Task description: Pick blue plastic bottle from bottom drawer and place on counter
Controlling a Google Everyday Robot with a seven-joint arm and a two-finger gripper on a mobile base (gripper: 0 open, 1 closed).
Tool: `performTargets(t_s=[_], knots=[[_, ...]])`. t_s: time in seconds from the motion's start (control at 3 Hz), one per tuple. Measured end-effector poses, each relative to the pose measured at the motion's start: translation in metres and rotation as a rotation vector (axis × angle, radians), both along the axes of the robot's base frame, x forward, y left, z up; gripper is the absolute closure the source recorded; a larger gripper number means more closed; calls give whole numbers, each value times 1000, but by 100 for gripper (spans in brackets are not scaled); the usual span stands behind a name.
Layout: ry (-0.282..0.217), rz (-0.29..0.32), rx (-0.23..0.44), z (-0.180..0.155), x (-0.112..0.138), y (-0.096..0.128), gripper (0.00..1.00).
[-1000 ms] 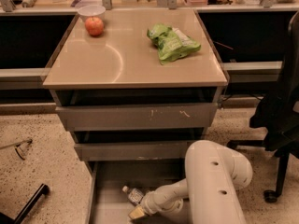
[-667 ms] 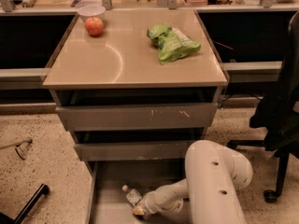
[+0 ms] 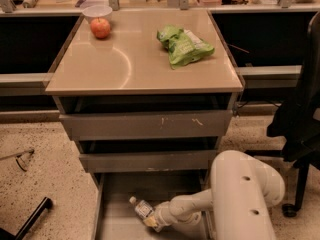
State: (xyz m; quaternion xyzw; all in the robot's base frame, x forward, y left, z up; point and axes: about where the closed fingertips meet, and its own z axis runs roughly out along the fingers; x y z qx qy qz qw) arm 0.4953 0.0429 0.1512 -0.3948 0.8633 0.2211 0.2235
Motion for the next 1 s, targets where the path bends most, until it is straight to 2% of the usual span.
performTargets(t_s=[0.33,0.67,1.0], knots=[[-60,5,52,72,15,-4,100],[-164,20,66,160,20,-5,100],[-230,40,48,198,37,-8,100]])
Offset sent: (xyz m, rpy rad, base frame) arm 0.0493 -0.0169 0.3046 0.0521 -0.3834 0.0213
